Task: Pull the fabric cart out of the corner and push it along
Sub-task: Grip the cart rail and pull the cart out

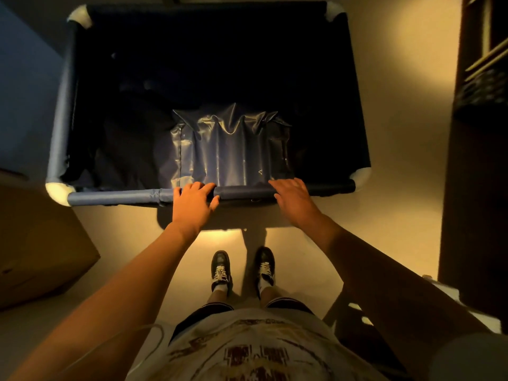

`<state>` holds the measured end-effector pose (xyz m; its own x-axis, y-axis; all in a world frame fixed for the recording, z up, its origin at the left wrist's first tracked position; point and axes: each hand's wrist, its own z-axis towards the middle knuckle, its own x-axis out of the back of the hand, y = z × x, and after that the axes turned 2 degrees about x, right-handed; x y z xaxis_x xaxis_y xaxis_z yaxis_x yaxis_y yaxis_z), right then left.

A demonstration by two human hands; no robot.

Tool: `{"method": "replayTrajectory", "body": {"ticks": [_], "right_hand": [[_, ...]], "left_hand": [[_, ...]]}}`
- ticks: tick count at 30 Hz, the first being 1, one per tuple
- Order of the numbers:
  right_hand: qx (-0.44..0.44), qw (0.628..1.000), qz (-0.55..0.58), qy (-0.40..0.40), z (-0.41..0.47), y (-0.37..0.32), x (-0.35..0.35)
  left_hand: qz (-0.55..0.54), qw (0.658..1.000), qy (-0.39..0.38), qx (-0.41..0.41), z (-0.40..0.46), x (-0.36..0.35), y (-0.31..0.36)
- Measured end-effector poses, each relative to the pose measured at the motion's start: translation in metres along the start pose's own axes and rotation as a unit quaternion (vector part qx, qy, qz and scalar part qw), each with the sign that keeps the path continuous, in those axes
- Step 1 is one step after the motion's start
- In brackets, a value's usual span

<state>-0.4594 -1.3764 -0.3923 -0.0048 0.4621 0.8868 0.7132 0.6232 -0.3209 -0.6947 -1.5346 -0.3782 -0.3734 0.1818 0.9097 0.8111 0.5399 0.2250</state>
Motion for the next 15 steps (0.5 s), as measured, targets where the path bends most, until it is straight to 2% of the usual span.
{"method": "replayTrajectory", "body": {"ticks": [15], "right_hand": [[-0.083,0.996,0.036,0.027,-0.098,0.078,0.004]], "left_hand": [[0.033,0.996,-0.039,-0.077,-0.024,-0.034,0.097]]}}
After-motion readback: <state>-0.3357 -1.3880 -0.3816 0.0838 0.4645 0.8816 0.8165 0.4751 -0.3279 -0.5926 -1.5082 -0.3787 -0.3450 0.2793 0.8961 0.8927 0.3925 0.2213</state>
